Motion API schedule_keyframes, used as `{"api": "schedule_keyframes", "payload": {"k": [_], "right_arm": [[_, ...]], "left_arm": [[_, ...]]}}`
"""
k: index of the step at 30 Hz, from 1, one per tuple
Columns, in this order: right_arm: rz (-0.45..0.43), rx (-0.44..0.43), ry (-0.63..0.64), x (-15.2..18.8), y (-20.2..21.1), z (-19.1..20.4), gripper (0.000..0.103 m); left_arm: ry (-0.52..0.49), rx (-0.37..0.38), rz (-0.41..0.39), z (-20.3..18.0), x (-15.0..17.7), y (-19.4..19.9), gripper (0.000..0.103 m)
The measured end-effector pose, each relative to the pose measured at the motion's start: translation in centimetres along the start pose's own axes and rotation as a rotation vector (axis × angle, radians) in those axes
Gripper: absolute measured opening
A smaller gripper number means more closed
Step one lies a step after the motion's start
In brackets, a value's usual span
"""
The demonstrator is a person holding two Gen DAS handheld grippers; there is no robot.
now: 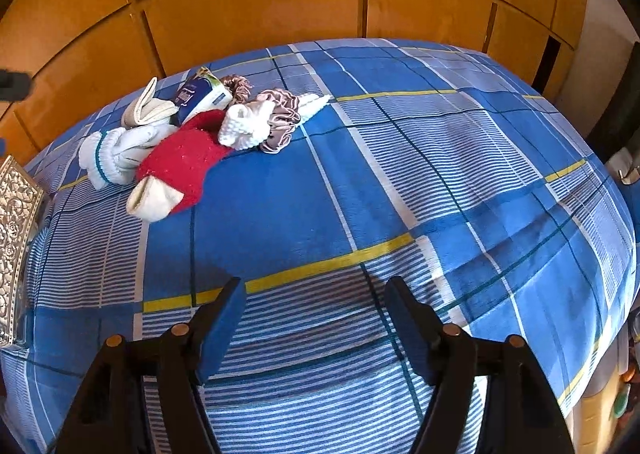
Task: Organize soft objects
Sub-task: 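Move both tools away from the tray back toward the items on the bed, then grasp the white rolled bandage with the left tool while the right tool grasps the brown scrunchie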
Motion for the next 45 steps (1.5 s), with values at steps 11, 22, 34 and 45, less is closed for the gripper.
{"api": "schedule_keyframes", "payload": {"k": [11, 22, 34, 45], "right_arm": [[-0.012, -0.020, 0.010, -0.1, -0.4, 0.1, 0.081], [-0.026, -0.028, 0.011, -0.1, -0.4, 0.2, 0.086], [0.003, -0.235, -0.230, -4.1, -1.0, -3.3, 0.065], [0.032, -0.349, -0.416, -10.3, -5.7, -2.8, 0.066]], "left_arm": [[0.178, -0.024, 0.117, -0.1, -4.5, -8.8, 0.082], [0.280, -0.032, 0.221, 0.6, -5.4, -14.5, 0.070], [0.143, -0.033, 0.154, -0.1, -5.0, -13.4, 0.023], [0.020, -0.060, 0.070, -0.5, -5.3, -9.3, 0.021]]}}
Point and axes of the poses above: each gripper's, at about its wrist camera, not at the fingertips, and y roughly against the way its jaws point, z to its left, x to its underside, the point moved 3 cm from there along -y, roughly the way its jaws point, and after that the axes turned 4 degrees about -z, right-handed, at the moved point
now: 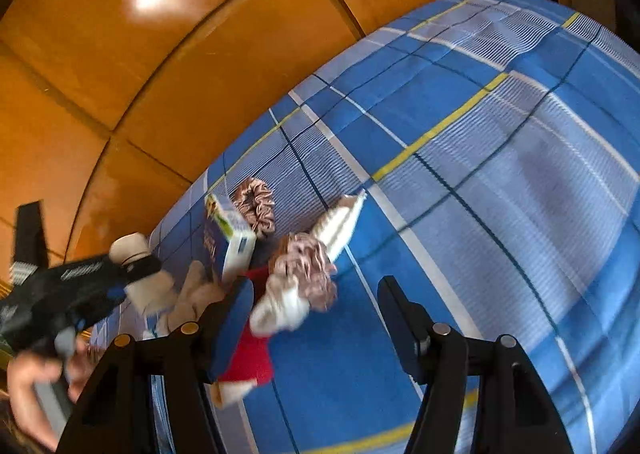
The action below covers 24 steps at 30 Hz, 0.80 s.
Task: Organize soft objects
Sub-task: 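Grasp the white rolled bandage with the left tool while the right tool grasps the brown scrunchie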
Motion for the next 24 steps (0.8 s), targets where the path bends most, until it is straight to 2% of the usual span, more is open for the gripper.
{"api": "schedule_keyframes", "payload": {"k": [2, 5, 7, 13, 16, 20, 24], "right_arm": [[0.021, -0.004, 0.002, -0.2, -1.2, 0.3, 0.065], [0.069, 0.011, 0.025, -0.1, -3.2, 0.7, 0.042], [0.051, 0.028, 0.051, -0.2, -3.5, 1.0, 0.035], [0.071, 0.029, 0.118, -0.2, -4.2, 1.3, 0.034], [0.087, 0.031, 0.133, -0.3, -4.3, 1.2, 0.034], [0.093, 0.051, 0.176, -0.5, -5.1, 1.7, 0.034], [0.102, 0.082, 0.225, -0.4, -5.6, 2.3, 0.034]], "left_arm": [[-0.021, -0.001, -0.011, -0.3, 0.0, 0.5, 0.020], [-0.046, 0.010, -0.026, -0.7, -0.5, 1.5, 0.020], [-0.066, 0.014, -0.037, -0.8, -0.9, 2.4, 0.020], [-0.031, 0.002, -0.095, 1.2, -4.1, 5.6, 0.020], [0.014, -0.033, -0.135, 4.1, -5.8, 7.8, 0.019], [0.082, -0.118, -0.193, 10.2, -7.5, 11.7, 0.019], [0.133, -0.196, -0.251, 16.5, -7.6, 16.3, 0.020]]}}
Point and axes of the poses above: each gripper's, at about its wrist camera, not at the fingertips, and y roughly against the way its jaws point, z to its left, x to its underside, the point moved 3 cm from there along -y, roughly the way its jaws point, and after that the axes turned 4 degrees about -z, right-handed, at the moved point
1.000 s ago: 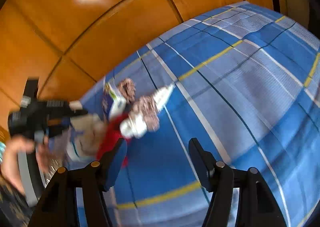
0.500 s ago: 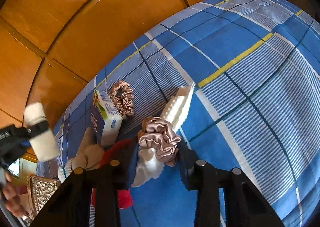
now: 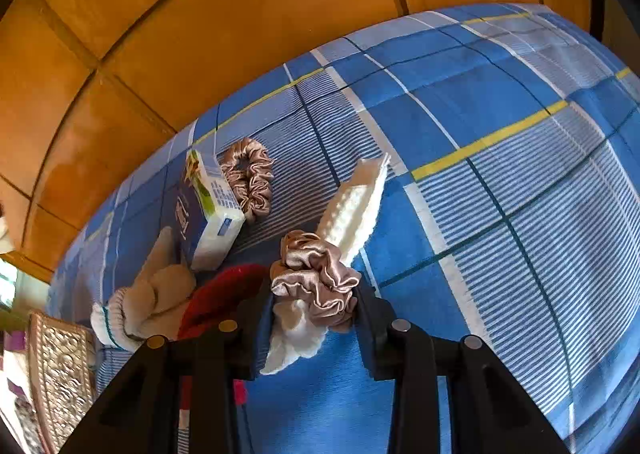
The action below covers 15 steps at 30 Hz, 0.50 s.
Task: Organize soft objects
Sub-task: 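Grasp the white rolled bandage with the left tool while the right tool grasps the brown scrunchie, then carry the white bandage onto the gold tray and release it with the left tool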
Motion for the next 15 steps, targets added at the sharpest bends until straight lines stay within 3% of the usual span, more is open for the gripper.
{"api": "schedule_keyframes", "payload": {"k": [4, 7, 10, 15], "right_arm": [[0.005, 0.039, 0.059, 0.1, -0.2, 0.6, 0.034], [0.008, 0.089, 0.134, 0.3, -0.4, 1.4, 0.034], [0.013, 0.131, 0.182, 0.4, -0.6, 1.9, 0.034], [0.029, 0.192, 0.243, 0.8, -0.8, 2.7, 0.034]], "left_arm": [[0.052, -0.052, -0.067, 7.6, -0.2, 4.2, 0.019], [0.081, -0.091, -0.101, 13.1, 1.5, 7.0, 0.019], [0.114, -0.126, -0.115, 18.2, 4.7, 8.9, 0.020], [0.184, -0.154, -0.071, 25.2, 11.9, 10.1, 0.020]]}}
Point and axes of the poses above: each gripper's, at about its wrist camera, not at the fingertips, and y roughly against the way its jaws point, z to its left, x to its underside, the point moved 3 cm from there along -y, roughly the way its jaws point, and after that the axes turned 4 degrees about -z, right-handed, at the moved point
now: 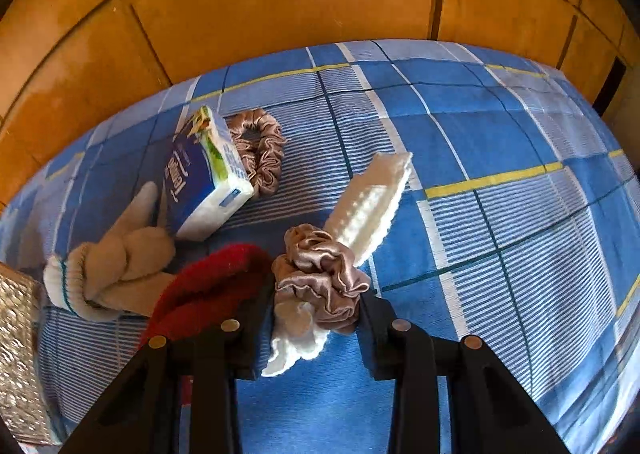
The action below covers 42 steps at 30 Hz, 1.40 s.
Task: Organize soft objects
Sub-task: 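Carry the white bandage onto the gold tray and release it with the left tool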
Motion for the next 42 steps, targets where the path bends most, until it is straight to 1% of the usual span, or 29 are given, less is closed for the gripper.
{"api": "schedule_keyframes", "payload": {"k": [2, 4, 8, 10, 13, 14, 15, 16, 18, 19, 20, 22, 28, 30, 31, 32, 34, 39, 42], "right_arm": [[0.002, 0.029, 0.027, 0.0, 0.0, 0.4, 0.034], [0.008, 0.045, 0.027, 0.1, 0.1, 0.5, 0.034], [0.014, 0.069, 0.026, 0.1, 0.1, 0.8, 0.034], [0.016, 0.083, 0.026, 0.0, 0.1, 1.0, 0.034], [0.019, 0.098, 0.028, 0.0, 0.0, 1.2, 0.034], [0.019, 0.101, 0.027, 0.0, 0.1, 1.3, 0.034], [0.018, 0.103, 0.027, 0.0, 0.1, 1.3, 0.034], [0.019, 0.104, 0.025, 0.0, 0.1, 1.3, 0.034], [0.020, 0.107, 0.016, 0.0, 0.0, 1.4, 0.034], [0.021, 0.108, 0.014, 0.0, 0.0, 1.4, 0.034], [0.023, 0.109, 0.015, -0.1, 0.1, 1.4, 0.034], [0.029, 0.110, 0.019, -0.1, 0.1, 1.4, 0.034], [0.037, 0.117, 0.030, -0.2, 0.2, 1.6, 0.032], [0.037, 0.113, 0.036, -0.2, 0.4, 1.8, 0.032], [0.035, 0.112, 0.042, -0.3, 0.5, 1.9, 0.032], [0.028, 0.114, 0.049, -0.3, 0.8, 2.0, 0.032], [0.008, 0.114, 0.058, -0.5, 1.4, 2.3, 0.032], [-0.042, 0.108, 0.097, -1.5, 3.3, 3.5, 0.032], [-0.083, 0.098, 0.125, -2.4, 5.0, 4.6, 0.032]], "left_arm": [[0.008, -0.027, 0.031, 2.5, 2.6, -0.6, 0.020], [0.023, -0.052, 0.071, 4.9, 5.0, -1.6, 0.020], [0.051, -0.094, 0.125, 7.6, 8.6, -3.6, 0.020], [0.064, -0.094, 0.160, 8.2, 9.9, -4.8, 0.020], [0.062, -0.085, 0.199, 8.4, 11.0, -6.3, 0.021], [0.064, -0.084, 0.208, 8.4, 11.2, -6.7, 0.024], [0.069, -0.084, 0.209, 8.3, 11.2, -7.0, 0.025], [0.074, -0.081, 0.206, 8.2, 11.2, -7.2, 0.027], [0.075, -0.077, 0.190, 8.0, 11.0, -7.3, 0.040], [0.073, -0.084, 0.178, 7.9, 10.9, -7.2, 0.054], [0.069, -0.096, 0.154, 7.7, 10.9, -6.8, 0.063], [0.054, -0.108, 0.116, 7.4, 10.8, -6.0, 0.065], [0.021, -0.118, 0.039, 6.9, 11.3, -3.2, 0.065], [-0.009, -0.122, 0.001, 6.2, 11.7, -1.5, 0.067], [-0.021, -0.124, -0.014, 5.9, 11.8, -1.0, 0.070], [-0.037, -0.126, -0.038, 5.4, 12.0, 0.0, 0.073], [-0.051, -0.125, -0.069, 4.8, 12.5, 1.3, 0.074], [-0.095, -0.126, -0.159, 3.2, 13.4, 4.7, 0.074], [-0.114, -0.131, -0.200, 2.4, 13.9, 6.2, 0.074]]}}
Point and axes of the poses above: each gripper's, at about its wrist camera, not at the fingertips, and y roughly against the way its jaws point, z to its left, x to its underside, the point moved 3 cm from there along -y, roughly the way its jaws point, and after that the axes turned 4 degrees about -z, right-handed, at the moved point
